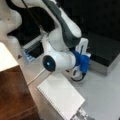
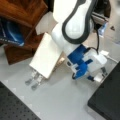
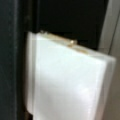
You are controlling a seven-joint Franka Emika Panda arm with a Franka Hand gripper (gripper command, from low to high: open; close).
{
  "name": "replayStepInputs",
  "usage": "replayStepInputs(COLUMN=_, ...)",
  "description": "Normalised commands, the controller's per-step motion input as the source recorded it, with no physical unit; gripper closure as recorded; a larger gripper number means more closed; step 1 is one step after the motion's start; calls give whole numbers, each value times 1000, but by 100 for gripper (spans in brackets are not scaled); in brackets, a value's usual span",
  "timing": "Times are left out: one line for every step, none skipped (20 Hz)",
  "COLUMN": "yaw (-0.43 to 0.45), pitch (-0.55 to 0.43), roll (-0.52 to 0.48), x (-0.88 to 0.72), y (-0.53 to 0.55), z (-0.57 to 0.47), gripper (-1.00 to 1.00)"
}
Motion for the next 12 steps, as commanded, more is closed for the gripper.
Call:
replayStepInputs(yaw=-35, pitch=-14, roll=227, x=42, y=-44, z=-5, gripper=100)
replayStepInputs(yaw=-37, pitch=-14, roll=217, x=42, y=-31, z=-6, gripper=100)
replayStepInputs(yaw=-41, pitch=-22, roll=214, x=43, y=-25, z=-10, gripper=100)
replayStepInputs(yaw=-46, pitch=-23, roll=204, x=48, y=-25, z=-13, gripper=100)
replayStepInputs(yaw=-53, pitch=-21, roll=195, x=55, y=-26, z=-13, gripper=100)
replayStepInputs(yaw=-60, pitch=-19, roll=187, x=62, y=-26, z=-17, gripper=100)
replayStepInputs(yaw=-68, pitch=-20, roll=182, x=68, y=-20, z=-19, gripper=100)
replayStepInputs(yaw=-72, pitch=-20, roll=181, x=77, y=-13, z=-23, gripper=100)
replayStepInputs(yaw=-79, pitch=-24, roll=189, x=87, y=-3, z=-27, gripper=100)
replayStepInputs(yaw=-83, pitch=-28, roll=195, x=97, y=9, z=-29, gripper=100)
replayStepInputs(yaw=-88, pitch=-28, roll=195, x=110, y=22, z=-32, gripper=100)
replayStepInputs(yaw=-88, pitch=-28, roll=193, x=115, y=28, z=-35, gripper=100)
